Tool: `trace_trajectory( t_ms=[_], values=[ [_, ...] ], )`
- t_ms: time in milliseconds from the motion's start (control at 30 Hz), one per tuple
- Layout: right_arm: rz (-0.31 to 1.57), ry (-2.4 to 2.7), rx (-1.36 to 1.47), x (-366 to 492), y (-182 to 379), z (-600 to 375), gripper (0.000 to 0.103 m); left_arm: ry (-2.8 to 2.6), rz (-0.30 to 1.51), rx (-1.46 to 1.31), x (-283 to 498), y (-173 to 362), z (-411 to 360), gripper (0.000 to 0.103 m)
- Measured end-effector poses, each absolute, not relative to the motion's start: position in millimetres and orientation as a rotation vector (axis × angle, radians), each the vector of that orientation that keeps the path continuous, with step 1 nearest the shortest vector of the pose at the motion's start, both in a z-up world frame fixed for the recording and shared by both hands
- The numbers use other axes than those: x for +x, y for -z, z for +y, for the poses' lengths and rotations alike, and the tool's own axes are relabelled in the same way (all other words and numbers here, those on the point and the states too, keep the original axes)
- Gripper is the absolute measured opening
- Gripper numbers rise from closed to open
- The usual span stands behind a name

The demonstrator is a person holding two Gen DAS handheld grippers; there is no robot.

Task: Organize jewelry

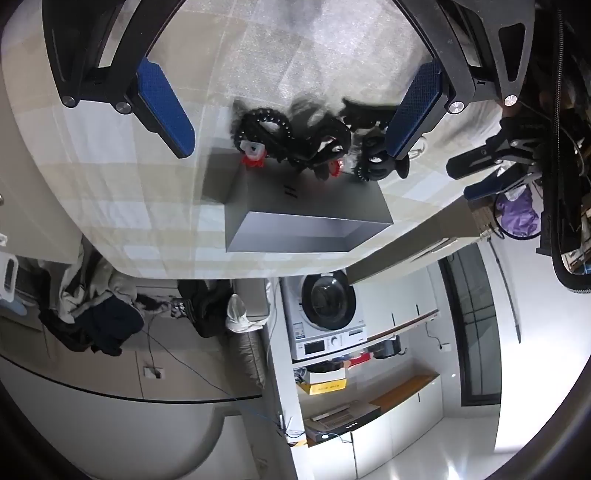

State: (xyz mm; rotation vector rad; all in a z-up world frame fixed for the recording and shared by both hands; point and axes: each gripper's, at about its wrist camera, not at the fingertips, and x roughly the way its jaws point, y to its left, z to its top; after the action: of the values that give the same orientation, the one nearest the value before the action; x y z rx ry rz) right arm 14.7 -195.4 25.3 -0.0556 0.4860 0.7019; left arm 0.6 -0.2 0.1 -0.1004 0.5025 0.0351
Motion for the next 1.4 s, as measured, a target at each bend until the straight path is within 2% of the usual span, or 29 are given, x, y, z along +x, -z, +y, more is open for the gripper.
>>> trace_trajectory(
  t_ms=[1400],
  values=[
    [0.5,-0.706,-0.059,17,-19,-197,0.103,-0.035,0.482,-0.086,-3,-5,-1,0.102]
  ],
)
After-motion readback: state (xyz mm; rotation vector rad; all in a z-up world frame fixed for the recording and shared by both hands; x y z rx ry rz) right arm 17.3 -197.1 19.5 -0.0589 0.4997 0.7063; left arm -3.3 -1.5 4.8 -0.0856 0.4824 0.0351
